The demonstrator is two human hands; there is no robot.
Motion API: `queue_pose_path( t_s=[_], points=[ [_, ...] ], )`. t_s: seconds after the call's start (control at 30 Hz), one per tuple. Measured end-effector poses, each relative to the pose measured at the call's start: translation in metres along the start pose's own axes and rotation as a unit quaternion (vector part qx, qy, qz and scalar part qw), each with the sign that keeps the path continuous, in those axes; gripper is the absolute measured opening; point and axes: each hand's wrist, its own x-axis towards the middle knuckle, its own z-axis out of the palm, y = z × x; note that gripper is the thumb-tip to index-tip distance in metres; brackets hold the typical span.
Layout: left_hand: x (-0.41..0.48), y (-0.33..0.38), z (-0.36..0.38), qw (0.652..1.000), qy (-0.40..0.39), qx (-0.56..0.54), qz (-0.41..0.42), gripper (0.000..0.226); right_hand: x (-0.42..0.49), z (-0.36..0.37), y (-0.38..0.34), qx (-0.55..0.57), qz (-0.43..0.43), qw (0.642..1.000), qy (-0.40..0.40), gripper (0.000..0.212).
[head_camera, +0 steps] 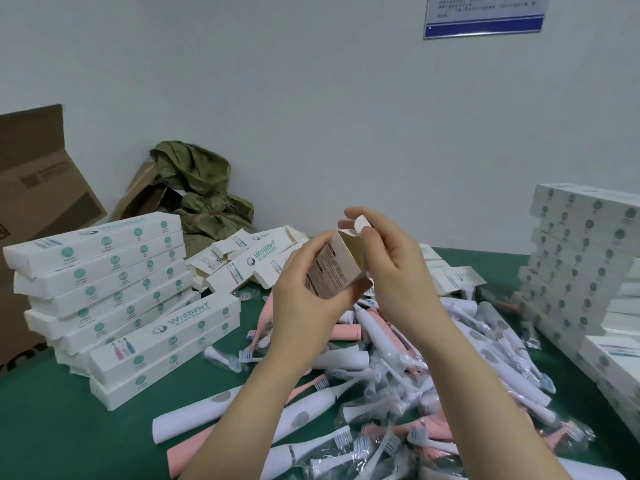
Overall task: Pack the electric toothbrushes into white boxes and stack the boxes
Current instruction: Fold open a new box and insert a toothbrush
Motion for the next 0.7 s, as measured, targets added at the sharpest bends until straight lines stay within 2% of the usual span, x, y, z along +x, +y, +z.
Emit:
queue_pose_path(
  t_s=[0.13, 0.27, 0.43, 0.53, 0.7],
  points=[
    [-0.004, 0.002, -0.001, 0.999, 0.032, 0.011, -0.005, 0.057, -0.003, 0.002, 0.002, -0.034, -0.039, 0.998, -0.036, 0.028],
    [-0.008, 0.002, -0.002, 0.998, 0.029, 0.049, 0.009, 0.061, 0.000, -0.004, 0.005, 0.083, 0.033, 0.995, -0.048, 0.030],
    [-0.009, 0.002, 0.001, 0.998, 0.034, 0.043, 0.029, 0.059, -0.001, -0.004, 0.010, -0.001, -0.014, 0.996, -0.090, 0.027],
    [-0.010, 0.001, 0.001, 0.997, 0.048, 0.051, 0.038, 0.064, -0.004, 0.002, 0.012, -0.031, -0.023, 0.996, -0.077, 0.042],
    [-0.012, -0.003, 0.000, 0.995, 0.046, 0.069, 0.052, 0.065, -0.005, 0.005, 0.015, -0.125, -0.077, 0.987, -0.066, 0.048]
  ],
)
